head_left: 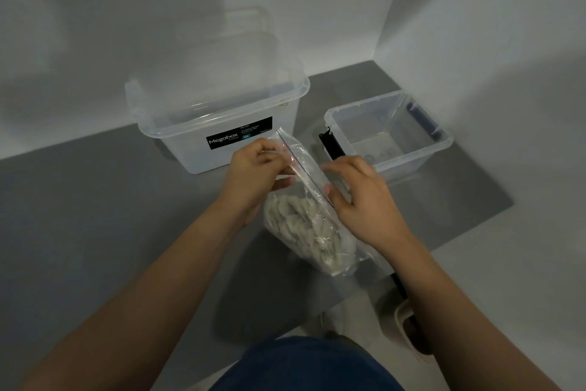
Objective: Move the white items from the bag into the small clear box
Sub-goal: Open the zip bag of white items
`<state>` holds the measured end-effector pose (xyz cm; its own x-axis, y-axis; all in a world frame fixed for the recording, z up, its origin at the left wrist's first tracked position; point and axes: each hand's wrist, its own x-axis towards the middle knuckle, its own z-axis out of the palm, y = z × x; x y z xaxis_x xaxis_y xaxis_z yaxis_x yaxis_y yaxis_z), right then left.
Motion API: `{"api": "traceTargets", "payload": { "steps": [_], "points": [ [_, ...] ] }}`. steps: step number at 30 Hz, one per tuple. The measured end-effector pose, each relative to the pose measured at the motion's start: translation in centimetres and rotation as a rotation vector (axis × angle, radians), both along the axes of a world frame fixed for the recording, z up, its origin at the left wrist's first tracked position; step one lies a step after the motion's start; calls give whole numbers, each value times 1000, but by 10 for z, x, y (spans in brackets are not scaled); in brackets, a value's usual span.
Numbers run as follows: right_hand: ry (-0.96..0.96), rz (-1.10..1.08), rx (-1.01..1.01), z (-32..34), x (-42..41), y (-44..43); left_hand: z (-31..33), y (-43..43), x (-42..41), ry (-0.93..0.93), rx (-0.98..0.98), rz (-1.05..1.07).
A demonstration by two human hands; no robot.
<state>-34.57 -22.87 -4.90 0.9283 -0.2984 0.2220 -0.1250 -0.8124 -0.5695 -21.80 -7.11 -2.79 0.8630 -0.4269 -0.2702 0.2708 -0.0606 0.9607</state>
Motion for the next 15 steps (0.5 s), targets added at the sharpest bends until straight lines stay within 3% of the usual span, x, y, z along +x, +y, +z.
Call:
{"api": "traceTargets", "payload": {
  "steps": [3, 7, 11, 15],
  "points": [
    [-166, -40, 150, 18, 14, 7, 5, -5, 3, -23, -23, -39],
    [-9, 61, 512, 19, 29, 15, 7, -7, 3, 21, -54, -120],
    [-38, 74, 790, 12, 25, 13, 1, -2, 3, 132, -141, -217],
    [-47, 49, 847, 14, 19, 7, -3, 4, 1, 130, -186, -269]
  ]
}}
